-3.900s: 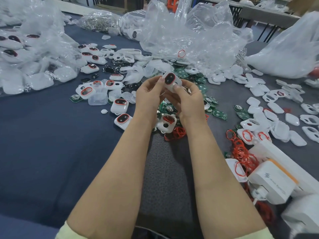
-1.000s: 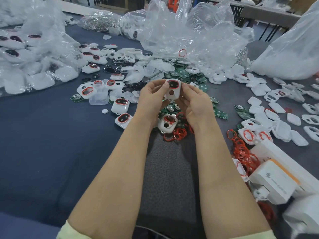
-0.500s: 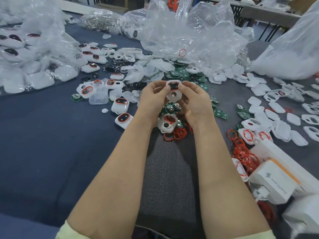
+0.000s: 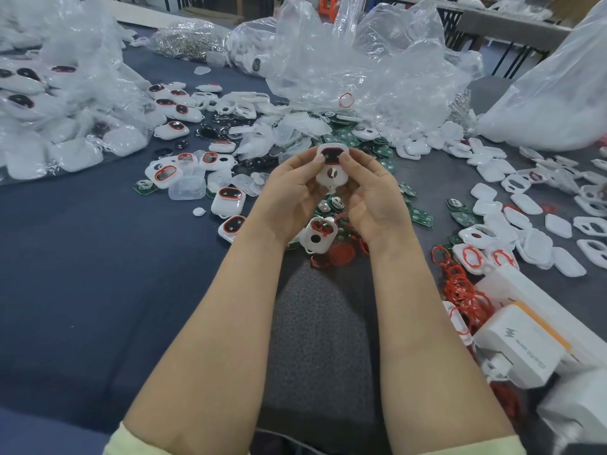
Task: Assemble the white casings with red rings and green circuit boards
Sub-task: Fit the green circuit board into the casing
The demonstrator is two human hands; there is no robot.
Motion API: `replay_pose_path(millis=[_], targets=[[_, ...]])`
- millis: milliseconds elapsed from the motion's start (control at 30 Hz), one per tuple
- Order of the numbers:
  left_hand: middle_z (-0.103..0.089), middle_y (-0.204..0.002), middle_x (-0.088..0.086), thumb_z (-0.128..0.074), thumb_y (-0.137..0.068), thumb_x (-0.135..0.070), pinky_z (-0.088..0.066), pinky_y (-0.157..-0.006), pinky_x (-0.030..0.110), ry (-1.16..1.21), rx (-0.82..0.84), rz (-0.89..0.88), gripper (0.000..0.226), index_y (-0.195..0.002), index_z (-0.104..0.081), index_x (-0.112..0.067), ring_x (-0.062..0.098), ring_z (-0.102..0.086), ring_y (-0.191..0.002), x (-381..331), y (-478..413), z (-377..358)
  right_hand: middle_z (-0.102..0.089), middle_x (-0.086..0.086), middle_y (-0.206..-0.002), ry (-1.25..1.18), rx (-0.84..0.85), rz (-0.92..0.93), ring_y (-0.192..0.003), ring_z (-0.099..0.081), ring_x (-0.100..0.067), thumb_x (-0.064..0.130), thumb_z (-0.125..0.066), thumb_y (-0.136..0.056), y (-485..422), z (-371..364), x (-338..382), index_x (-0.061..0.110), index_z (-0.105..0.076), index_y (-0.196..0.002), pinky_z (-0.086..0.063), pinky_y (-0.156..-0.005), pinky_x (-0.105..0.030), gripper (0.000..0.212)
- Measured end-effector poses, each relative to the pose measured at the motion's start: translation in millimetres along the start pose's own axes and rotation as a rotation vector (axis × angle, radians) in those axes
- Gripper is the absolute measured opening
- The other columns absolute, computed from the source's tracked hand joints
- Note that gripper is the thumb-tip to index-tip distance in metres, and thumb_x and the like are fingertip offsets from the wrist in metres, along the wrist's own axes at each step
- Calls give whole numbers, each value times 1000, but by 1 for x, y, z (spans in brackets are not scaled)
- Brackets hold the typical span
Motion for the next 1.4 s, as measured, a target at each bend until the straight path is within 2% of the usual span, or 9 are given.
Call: replay_pose_path(millis=[333,500,633,800,933,1067,1167,1300,1400], targets=[[-69,-86,4,-51,-95,-3,-53,-66,18,106,-31,28,15,-97,-64,-10,12,-64,-74,0,2,2,-70,-1,-82,31,17,-88,-70,-65,-10,13,-56,-94,1,-2,-3,8,-66,-94,-52,-62,-19,11],[-67,-90,1,-55,-93,-6,-50,-71,20,51,9,23,15,-100,-64,-16,11,-62,-77,0,1,-2,-69,1,-81,45,58,-75,-71,-63,-9,16,-49,-97,3,-3,1,11,-66,-95,-48,-66,-19,18],[-63,-70,-9,-66,-89,-21,-46,-66,19,-137,-130,-10,2,-88,-64,-20,7,-52,-67,1,1,6,-67,3,-84,49,56,-14,-74,-61,-7,14,-53,-96,5,-3,5,16,-64,-92,-46,-65,-19,12],[-67,-68,-4,-57,-95,-34,-50,-56,18,-254,-210,-24,18,-93,-62,-16,8,-64,-63,3,-1,13,-63,16,-84,581,33,243,-85,-58,-3,20,-57,-95,6,-7,12,28,-61,-85,-47,-83,-27,14],[-73,-90,2,-46,-99,-42,-56,-65,22,-276,-243,-42,33,-100,-64,-14,12,-71,-81,4,-4,12,-62,17,-85,773,-7,336,-84,-57,-3,27,-59,-94,6,-10,11,32,-60,-86,-49,-86,-28,9],[-66,-97,-2,-55,-97,-25,-55,-89,37,-632,-259,-241,12,-94,-65,-19,16,-66,-97,0,-4,11,-65,6,-79,719,-124,364,-75,-61,-5,26,-61,-93,6,-5,12,29,-62,-82,-53,-75,-31,11],[-66,-100,2,-58,-94,-16,-53,-92,46,-782,-285,-342,7,-96,-63,-21,22,-65,-98,-5,-3,11,-65,0,-84,697,-175,325,-81,-60,-14,24,-60,-94,4,1,12,27,-62,-83,-52,-82,-40,11],[-70,-84,6,-48,-100,-29,-60,-72,30,-534,-350,-257,26,-102,-62,-7,11,-70,-68,-4,-1,14,-64,8,-87,754,-127,377,-83,-60,-4,21,-58,-94,5,-4,14,27,-60,-89,-49,-79,-20,8],[-72,-70,3,-45,-100,-37,-58,-65,25,-411,-325,-203,36,-84,-65,-13,13,-71,-67,-3,0,12,-65,8,-95,974,-57,413,-93,-61,-6,17,-58,-94,6,-12,11,21,-61,-95,-45,-79,-15,5]])
Point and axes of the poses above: each hand's wrist, its own y-axis away from the middle knuckle, its own z-axis out of the back of the hand, x = y × z, the point moved 5 cm from there along -y, towards the middle knuckle
